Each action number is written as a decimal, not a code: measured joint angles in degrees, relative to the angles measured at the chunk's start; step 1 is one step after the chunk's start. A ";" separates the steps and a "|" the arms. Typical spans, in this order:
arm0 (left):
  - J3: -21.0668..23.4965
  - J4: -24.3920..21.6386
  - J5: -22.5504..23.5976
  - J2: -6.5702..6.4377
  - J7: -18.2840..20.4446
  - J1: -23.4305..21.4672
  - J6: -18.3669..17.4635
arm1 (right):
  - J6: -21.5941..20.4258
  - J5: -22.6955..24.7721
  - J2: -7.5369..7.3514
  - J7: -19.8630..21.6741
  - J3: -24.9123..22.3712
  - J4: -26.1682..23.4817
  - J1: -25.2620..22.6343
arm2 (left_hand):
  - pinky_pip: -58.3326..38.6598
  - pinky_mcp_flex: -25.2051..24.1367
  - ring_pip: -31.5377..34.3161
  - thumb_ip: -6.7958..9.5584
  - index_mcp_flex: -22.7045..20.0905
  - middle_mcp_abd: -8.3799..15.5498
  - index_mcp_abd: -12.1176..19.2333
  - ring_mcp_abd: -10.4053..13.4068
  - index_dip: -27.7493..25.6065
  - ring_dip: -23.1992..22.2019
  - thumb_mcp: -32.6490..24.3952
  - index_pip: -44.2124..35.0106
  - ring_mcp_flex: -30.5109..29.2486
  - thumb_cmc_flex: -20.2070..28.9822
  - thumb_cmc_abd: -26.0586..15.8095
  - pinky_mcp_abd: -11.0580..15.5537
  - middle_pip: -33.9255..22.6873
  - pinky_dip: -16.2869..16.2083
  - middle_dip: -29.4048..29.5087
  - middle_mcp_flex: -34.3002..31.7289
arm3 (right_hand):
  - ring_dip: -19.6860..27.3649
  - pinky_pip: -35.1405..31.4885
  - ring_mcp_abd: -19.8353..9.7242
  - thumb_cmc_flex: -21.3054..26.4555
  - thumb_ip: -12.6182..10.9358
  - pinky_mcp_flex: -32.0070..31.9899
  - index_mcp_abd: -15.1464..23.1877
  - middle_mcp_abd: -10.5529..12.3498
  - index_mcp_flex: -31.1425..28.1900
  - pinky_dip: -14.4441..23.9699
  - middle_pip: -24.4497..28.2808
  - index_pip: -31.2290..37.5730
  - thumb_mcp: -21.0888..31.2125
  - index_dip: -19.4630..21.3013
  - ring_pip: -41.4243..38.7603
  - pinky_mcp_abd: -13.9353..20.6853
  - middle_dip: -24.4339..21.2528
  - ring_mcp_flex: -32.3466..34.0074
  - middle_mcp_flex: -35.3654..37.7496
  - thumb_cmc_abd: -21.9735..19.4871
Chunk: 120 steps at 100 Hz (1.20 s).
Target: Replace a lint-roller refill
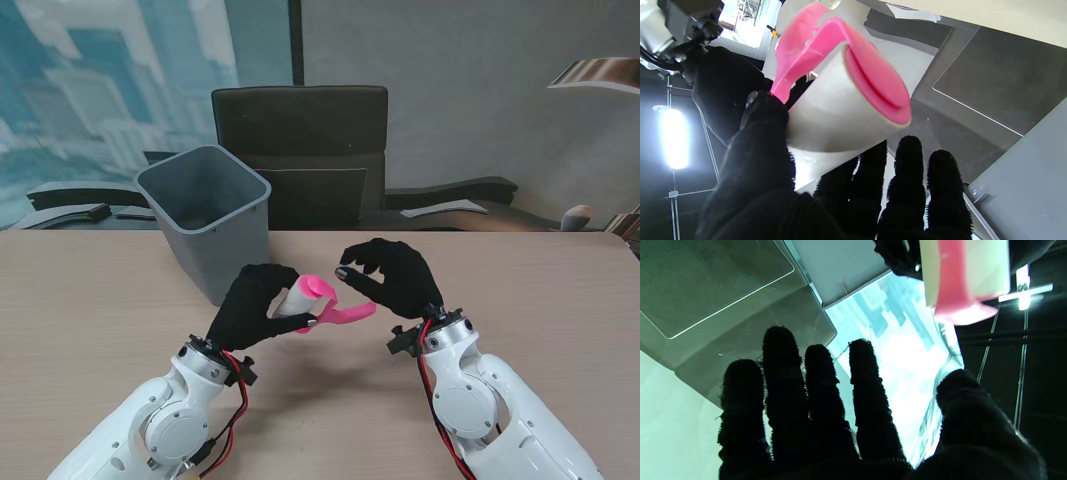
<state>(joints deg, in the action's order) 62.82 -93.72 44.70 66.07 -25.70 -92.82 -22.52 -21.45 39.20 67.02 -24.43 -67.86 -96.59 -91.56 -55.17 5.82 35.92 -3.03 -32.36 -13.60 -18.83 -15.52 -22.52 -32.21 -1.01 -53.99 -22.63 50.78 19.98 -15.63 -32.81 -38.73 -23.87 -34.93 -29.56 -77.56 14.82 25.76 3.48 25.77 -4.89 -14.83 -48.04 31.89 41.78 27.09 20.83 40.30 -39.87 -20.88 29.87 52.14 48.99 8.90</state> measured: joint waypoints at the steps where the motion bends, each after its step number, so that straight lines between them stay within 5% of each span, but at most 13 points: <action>1: -0.01 0.01 -0.15 -0.03 0.07 0.05 0.00 | -0.01 0.36 -0.04 0.00 0.00 -0.03 -0.02 | -0.01 0.01 0.00 0.00 0.00 0.01 0.00 0.00 0.00 0.00 0.00 0.00 0.00 0.00 0.00 0.00 0.00 0.00 0.00 0.00 | 0.25 0.39 0.00 0.32 0.00 -0.21 0.08 0.07 0.01 0.00 -0.53 0.20 0.47 0.00 0.15 0.03 0.00 -0.02 -0.28 0.84; 47: -0.10 0.16 -1.97 -0.09 1.39 0.49 1.04 | -0.22 -0.23 -0.78 2.76 2.34 0.36 0.41 | -0.51 0.37 0.06 0.00 0.00 0.37 0.16 0.06 0.00 0.00 0.00 0.00 -0.15 0.00 0.00 0.00 -0.01 0.00 0.00 -0.01 | 0.44 2.83 0.02 5.25 0.00 -2.24 0.68 0.73 0.60 1.16 -0.72 -0.37 1.74 0.00 1.60 0.59 -0.36 -2.13 -0.98 5.28; 120: -0.38 0.31 -2.85 -0.07 1.77 0.53 0.89 | -0.08 -0.63 -0.69 2.12 2.58 0.33 0.27 | -0.58 0.37 0.55 0.00 0.00 0.40 0.18 0.40 0.00 0.00 0.00 0.00 -0.15 0.00 0.00 0.00 -0.03 0.00 0.00 -0.01 | -0.23 2.88 0.02 5.80 0.00 -1.61 0.69 0.73 -0.28 2.37 -0.72 0.31 1.72 0.00 1.56 0.59 0.04 -1.85 -0.89 2.78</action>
<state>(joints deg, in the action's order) 62.44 -93.41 41.86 66.00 -23.92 -92.29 -21.64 -21.53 38.58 66.33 -22.32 -65.28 -96.26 -91.29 -55.75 6.19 36.47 -3.03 -32.36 -13.20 -18.65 -15.13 -22.52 -32.21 -1.01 -53.99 -22.78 50.78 19.99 -15.63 -32.83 -38.74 -23.87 -34.93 -29.79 -74.68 14.84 31.56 3.48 24.16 -4.20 -14.10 -48.32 34.26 41.06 27.40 22.56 40.30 -38.30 -20.29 29.91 50.29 48.10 11.68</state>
